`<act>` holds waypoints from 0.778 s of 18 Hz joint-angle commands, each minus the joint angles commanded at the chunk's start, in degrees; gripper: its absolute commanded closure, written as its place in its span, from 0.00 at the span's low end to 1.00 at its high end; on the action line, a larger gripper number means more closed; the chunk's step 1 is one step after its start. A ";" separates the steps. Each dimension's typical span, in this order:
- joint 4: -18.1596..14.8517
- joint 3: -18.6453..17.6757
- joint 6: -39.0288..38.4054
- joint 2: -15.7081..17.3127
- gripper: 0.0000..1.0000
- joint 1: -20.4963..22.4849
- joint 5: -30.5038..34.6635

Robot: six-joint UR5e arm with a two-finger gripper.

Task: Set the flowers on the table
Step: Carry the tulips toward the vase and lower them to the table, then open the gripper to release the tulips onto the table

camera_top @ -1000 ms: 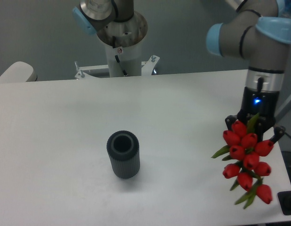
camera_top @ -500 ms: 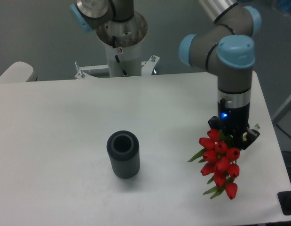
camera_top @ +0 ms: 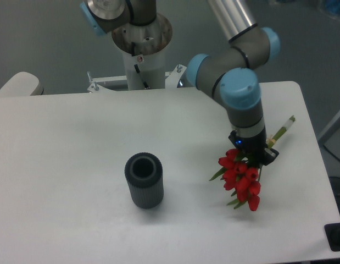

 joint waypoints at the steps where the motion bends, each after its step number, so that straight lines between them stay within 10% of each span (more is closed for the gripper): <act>1: 0.00 -0.35 0.00 -0.26 0.66 -0.09 0.00; 11: 0.17 -0.27 0.70 -4.48 0.59 -0.97 -0.62; 14: 0.18 1.57 0.79 -5.10 0.31 -1.05 -0.70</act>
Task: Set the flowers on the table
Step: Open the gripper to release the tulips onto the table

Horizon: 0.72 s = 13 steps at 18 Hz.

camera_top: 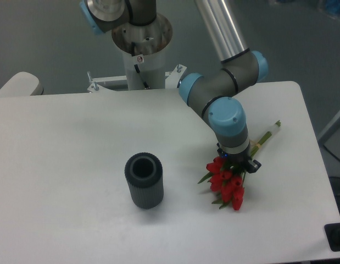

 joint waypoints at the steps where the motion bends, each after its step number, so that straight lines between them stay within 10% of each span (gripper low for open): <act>1: 0.00 0.88 0.09 -0.35 0.14 0.00 -0.09; 13: -4.30 20.64 0.97 -1.14 0.01 0.00 -13.77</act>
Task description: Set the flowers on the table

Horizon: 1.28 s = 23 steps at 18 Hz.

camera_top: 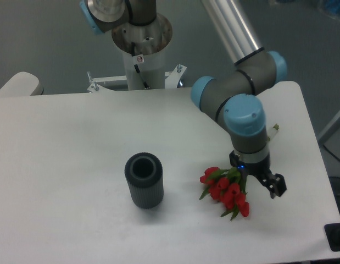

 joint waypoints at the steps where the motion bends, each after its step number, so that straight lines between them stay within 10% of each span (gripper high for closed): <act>1: -0.61 1.68 -0.09 -0.18 0.01 0.09 -2.46; 14: -14.40 10.12 6.58 0.35 0.02 7.55 -15.13; 23: -17.14 11.62 12.39 0.08 0.01 10.55 -17.25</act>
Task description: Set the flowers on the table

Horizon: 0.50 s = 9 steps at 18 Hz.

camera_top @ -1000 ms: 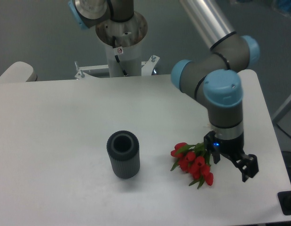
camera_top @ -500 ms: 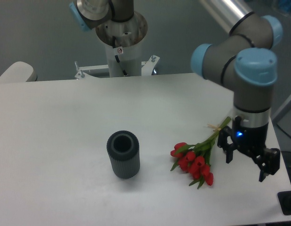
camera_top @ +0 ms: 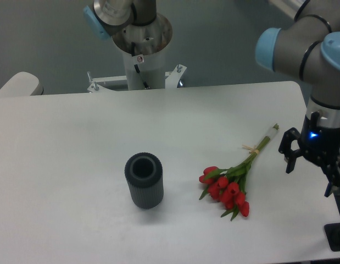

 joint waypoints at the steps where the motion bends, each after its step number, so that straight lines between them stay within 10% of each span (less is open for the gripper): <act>1: 0.00 -0.09 0.00 0.00 0.01 -0.09 0.00; 9: 0.18 -0.61 0.00 0.18 0.01 -0.09 0.09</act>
